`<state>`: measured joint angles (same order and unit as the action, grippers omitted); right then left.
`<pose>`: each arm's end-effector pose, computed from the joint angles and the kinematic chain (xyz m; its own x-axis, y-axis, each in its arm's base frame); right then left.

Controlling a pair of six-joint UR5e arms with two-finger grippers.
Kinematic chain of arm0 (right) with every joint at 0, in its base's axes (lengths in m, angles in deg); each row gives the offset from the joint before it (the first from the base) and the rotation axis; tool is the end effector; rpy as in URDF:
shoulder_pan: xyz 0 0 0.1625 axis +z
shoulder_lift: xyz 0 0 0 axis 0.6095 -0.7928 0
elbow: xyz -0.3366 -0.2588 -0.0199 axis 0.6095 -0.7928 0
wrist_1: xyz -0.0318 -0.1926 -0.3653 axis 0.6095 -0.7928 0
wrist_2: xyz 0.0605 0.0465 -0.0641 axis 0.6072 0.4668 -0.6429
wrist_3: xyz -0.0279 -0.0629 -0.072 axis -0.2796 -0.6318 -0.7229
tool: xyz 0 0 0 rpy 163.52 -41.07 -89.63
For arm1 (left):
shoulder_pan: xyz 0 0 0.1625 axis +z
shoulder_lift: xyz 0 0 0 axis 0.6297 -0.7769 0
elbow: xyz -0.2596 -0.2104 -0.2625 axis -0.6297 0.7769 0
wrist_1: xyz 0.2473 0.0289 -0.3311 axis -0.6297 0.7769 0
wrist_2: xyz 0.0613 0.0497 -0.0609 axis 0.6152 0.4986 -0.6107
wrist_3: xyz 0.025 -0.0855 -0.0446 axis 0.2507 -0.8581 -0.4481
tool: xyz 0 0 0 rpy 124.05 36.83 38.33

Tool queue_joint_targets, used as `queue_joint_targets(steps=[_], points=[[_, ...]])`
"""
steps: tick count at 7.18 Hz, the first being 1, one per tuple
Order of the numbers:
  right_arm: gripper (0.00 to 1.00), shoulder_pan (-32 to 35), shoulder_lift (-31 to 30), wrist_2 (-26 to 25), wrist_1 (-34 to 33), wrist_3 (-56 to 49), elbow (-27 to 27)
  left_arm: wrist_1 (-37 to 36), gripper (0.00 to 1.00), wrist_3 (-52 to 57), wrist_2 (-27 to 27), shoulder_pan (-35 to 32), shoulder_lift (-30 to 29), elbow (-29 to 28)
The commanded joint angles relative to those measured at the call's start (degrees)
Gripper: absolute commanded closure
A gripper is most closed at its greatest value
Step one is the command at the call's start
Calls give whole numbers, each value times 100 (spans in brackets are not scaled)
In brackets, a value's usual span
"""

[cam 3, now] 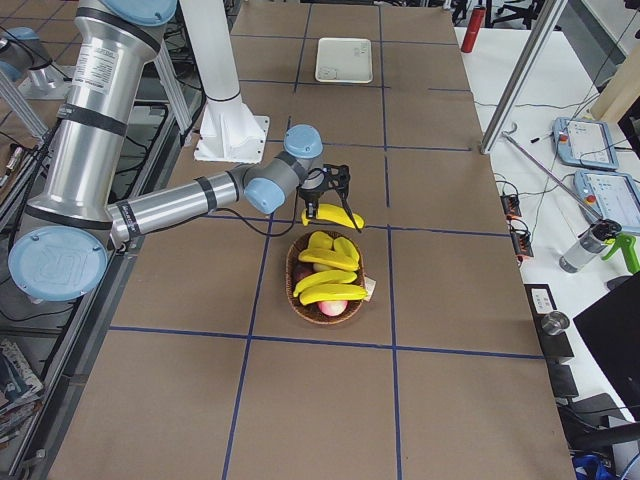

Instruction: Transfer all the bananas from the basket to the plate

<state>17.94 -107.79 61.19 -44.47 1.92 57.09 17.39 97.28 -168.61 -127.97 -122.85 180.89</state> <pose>-0.1632 -0.3552 0.4342 0.5299 -0.0309 0.8475 -0.0296 0.9981 0.0549 -0.0555 -0.4521 0.6501 0.7077 0.1419 -0.6922 -0.1212 0.9895 0.0789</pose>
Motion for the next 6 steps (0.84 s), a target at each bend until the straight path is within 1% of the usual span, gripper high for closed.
queue_joint_targets(steps=[1, 2, 3, 4, 5, 6], points=[[100, 242, 602, 643, 14, 43, -21, -9, 0, 26, 37, 0, -3, 58], [100, 216, 1040, 636, 5, 104, -91, -9, 0, 18, 55, 9, -55, 50], [100, 155, 1523, 636, 22, 418, -300, 104, 0, -8, 29, 35, -108, 85], [100, -98, 2059, 609, 23, 908, -450, 549, 0, 0, 29, 35, -274, 7], [100, -387, 2569, 453, 31, 1427, -634, 1119, 0, -34, 20, 53, -537, -159], [100, -686, 3035, 138, 31, 1876, -706, 1186, 0, -113, -32, 53, -609, -170]])
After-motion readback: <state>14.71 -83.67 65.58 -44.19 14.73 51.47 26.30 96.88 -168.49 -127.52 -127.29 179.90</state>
